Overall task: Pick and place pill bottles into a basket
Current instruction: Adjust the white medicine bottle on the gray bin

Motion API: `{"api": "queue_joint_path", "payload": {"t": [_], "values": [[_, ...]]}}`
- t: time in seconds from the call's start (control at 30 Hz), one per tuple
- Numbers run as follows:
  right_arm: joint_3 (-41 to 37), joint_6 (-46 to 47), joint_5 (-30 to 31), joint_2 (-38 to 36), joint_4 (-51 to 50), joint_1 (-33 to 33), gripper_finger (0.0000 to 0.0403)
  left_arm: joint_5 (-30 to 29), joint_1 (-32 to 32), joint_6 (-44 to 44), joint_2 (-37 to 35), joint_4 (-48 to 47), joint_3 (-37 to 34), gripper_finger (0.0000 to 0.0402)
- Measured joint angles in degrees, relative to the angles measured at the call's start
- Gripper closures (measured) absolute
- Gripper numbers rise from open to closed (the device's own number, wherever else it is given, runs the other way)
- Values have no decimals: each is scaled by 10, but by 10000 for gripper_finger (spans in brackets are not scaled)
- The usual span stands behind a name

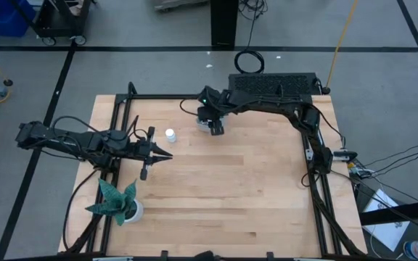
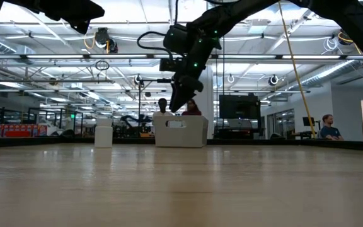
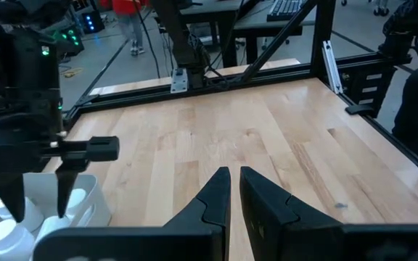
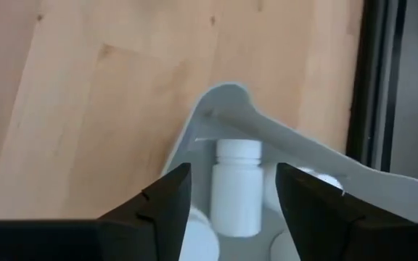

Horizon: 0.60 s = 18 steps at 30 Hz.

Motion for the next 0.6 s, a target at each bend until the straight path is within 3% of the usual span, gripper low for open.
{"api": "queue_joint_path", "payload": {"t": [0.37,0.6], "values": [[0,2,-59,0,13,-20,226,1,0,-3,0,-3,0,366],[0,-3,-62,2,9,-27,238,1,0,-2,0,-2,0,366]]}}
